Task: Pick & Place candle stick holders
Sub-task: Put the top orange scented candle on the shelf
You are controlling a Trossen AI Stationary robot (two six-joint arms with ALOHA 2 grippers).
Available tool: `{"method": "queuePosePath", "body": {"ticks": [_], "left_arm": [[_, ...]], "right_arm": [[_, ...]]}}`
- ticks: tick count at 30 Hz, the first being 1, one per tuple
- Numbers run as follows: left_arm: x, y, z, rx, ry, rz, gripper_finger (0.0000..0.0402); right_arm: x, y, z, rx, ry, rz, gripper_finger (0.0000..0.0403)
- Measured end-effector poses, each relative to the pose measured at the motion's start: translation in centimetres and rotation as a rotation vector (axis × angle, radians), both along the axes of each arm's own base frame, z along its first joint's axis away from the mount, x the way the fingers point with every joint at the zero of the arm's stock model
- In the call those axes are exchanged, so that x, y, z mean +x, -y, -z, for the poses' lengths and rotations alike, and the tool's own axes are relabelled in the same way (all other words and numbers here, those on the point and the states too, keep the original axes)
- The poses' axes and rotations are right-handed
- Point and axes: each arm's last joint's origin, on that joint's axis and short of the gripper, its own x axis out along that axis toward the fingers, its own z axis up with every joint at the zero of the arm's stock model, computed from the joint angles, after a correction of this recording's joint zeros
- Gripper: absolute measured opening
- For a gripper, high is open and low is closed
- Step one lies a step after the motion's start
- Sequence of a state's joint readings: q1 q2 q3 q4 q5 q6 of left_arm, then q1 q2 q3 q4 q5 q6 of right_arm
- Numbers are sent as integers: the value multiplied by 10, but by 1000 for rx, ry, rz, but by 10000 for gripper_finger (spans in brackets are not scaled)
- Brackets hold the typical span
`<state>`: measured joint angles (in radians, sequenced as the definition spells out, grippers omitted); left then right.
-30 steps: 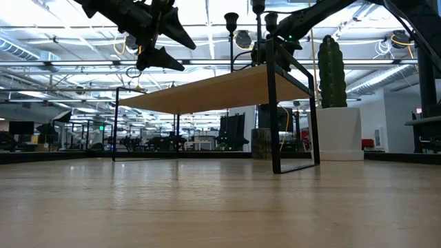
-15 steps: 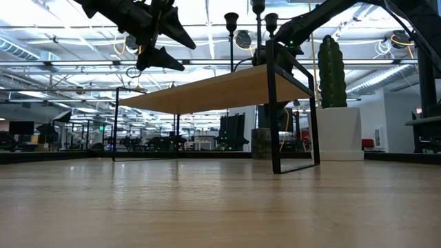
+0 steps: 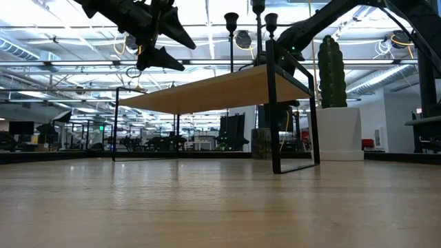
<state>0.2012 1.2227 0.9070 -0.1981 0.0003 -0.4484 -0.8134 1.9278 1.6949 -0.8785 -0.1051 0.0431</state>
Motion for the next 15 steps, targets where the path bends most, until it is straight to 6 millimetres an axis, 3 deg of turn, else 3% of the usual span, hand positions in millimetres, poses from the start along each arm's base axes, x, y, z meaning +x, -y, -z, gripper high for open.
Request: {"method": "queuePosePath", "body": {"ticks": [8, 15], "left_arm": [[0, 0, 0, -2, 1, -1, 322], [0, 0, 0, -2, 1, 0, 322]], "right_arm": [[-3, 0, 14, 21, -3, 49, 183], [-7, 0, 24, 31, -13, 75, 183]]}}
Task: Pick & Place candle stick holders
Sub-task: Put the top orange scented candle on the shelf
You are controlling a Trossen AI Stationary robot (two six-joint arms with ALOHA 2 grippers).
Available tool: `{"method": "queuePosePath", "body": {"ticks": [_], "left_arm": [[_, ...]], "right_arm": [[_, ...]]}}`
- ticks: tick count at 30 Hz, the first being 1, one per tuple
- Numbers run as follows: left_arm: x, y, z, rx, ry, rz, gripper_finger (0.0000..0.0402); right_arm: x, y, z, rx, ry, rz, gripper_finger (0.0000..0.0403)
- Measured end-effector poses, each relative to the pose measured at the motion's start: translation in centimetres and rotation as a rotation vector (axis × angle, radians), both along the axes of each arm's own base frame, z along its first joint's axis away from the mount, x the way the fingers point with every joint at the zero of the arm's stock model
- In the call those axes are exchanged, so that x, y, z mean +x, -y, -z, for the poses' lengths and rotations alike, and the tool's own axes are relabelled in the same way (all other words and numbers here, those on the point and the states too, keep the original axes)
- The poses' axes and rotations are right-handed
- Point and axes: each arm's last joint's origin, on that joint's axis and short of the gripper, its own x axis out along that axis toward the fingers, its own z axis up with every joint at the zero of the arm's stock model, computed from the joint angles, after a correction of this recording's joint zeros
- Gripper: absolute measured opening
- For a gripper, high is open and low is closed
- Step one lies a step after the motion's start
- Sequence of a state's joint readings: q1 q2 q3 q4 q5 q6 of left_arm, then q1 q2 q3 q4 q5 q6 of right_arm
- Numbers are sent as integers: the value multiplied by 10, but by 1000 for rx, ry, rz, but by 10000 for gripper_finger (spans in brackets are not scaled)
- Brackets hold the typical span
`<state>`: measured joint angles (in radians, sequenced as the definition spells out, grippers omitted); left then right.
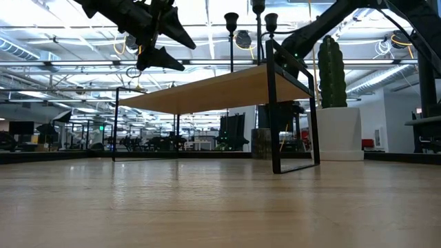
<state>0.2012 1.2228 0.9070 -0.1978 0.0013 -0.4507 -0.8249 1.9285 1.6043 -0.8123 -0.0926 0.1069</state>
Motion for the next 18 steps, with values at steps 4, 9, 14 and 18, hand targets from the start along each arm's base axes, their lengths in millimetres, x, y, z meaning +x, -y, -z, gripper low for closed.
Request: {"method": "queuePosePath", "body": {"ticks": [4, 9, 14, 18], "left_arm": [[0, 0, 0, 0, 0, 0, 322], [0, 0, 0, 0, 0, 0, 322], [0, 0, 0, 0, 0, 0, 322], [0, 0, 0, 1, 0, 0, 322]], "right_arm": [[-1, -1, 3, 3, -16, 25, 168], [-1, -1, 8, 1, -4, 36, 128], [-2, -3, 17, 0, 3, 35, 69], [-2, -2, 19, -12, 6, 30, 15]]}}
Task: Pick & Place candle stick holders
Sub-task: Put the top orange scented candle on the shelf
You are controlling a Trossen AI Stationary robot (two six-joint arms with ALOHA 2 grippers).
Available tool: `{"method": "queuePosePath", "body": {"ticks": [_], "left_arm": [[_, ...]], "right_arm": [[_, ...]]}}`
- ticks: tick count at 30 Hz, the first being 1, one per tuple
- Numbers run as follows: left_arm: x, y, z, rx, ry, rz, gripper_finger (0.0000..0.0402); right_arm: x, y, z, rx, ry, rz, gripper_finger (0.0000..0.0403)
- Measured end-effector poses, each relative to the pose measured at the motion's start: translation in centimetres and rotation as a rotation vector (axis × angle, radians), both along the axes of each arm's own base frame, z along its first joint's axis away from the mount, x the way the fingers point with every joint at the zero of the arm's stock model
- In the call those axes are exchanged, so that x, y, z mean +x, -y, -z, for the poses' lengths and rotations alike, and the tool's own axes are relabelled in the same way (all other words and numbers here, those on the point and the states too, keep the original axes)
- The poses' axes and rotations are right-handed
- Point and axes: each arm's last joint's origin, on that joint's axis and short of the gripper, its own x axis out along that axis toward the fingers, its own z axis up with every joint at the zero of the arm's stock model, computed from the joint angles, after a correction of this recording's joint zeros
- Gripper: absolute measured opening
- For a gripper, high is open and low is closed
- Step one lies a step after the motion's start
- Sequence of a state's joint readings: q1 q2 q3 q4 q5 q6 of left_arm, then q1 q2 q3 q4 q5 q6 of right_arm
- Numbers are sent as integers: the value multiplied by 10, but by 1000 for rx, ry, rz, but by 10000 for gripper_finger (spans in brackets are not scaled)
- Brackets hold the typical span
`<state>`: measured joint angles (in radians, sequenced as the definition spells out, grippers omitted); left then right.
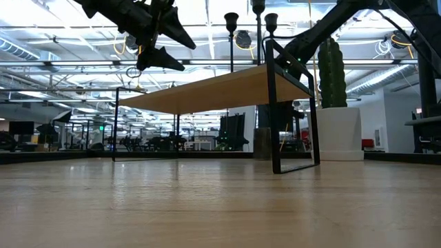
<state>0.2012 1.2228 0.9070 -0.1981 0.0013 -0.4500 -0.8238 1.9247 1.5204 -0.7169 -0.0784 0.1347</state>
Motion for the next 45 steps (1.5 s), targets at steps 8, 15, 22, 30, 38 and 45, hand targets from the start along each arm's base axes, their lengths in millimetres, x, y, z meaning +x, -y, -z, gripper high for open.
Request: {"method": "queuePosePath", "body": {"ticks": [8, 15, 22, 30, 38, 45], "left_arm": [[0, 0, 0, 10, -2, 5, 322], [0, 0, 0, 22, -4, 11, 322], [0, 0, 0, 54, -11, 29, 322], [0, 0, 0, 79, -16, 42, 322], [0, 0, 0, 89, -17, 49, 322], [0, 0, 0, 93, -19, 53, 322]], "right_arm": [[-3, -2, -12, -77, -21, -6, 3], [-10, -7, -40, -156, 22, -7, 1], [-21, -20, -80, -245, 104, -4, 1], [-46, -47, -141, -387, 257, 19, 1], [-65, -71, -193, -497, 479, 3, 0], [-56, -81, -234, -553, 616, -90, 0]]}}
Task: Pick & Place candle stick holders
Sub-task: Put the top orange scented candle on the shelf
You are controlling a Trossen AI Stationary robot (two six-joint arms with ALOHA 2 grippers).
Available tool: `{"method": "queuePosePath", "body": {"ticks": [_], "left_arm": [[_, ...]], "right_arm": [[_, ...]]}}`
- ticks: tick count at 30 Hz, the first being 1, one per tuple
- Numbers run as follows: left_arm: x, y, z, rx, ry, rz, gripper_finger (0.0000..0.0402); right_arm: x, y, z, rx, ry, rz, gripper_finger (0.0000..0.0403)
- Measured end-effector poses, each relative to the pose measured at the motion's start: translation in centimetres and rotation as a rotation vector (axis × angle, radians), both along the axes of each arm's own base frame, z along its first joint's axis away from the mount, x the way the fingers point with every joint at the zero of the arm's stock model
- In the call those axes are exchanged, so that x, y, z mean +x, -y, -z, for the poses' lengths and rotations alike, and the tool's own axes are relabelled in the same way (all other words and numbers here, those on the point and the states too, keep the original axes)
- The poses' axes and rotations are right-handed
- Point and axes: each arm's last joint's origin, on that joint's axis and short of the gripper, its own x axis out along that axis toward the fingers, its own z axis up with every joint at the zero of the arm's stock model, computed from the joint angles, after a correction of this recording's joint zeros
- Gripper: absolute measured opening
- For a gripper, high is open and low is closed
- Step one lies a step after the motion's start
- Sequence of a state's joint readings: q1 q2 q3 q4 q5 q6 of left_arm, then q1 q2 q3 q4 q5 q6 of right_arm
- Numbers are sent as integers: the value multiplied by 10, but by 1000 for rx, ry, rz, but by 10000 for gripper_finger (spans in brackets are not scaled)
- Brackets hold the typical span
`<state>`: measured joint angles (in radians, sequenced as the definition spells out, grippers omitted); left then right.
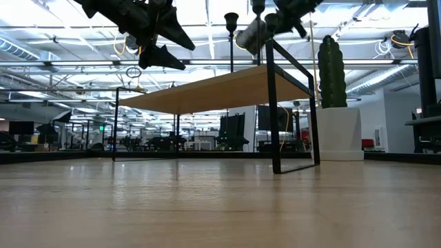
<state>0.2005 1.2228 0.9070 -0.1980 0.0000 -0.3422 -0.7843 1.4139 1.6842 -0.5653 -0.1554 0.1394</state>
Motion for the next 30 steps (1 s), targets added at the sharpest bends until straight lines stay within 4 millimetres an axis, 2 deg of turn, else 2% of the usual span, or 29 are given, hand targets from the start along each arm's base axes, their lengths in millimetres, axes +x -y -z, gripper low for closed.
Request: {"method": "queuePosePath", "body": {"ticks": [8, 14, 18, 24, 30], "left_arm": [[0, 0, 0, -43, 8, -23, 322], [-2, 1, 4, -92, -33, -46, 322], [-10, 3, 11, -174, -118, -91, 322], [-19, 14, 13, -207, -205, -110, 322], [-35, 23, 7, -189, -226, -185, 321]], "right_arm": [[47, -8, -14, -29, 13, -189, 0], [78, -12, -16, -37, 2, -285, 0], [94, -15, -11, -30, -57, -325, 0], [117, -19, 8, -2, -141, -381, 0], [127, -11, 26, -18, -223, -417, 0]]}}
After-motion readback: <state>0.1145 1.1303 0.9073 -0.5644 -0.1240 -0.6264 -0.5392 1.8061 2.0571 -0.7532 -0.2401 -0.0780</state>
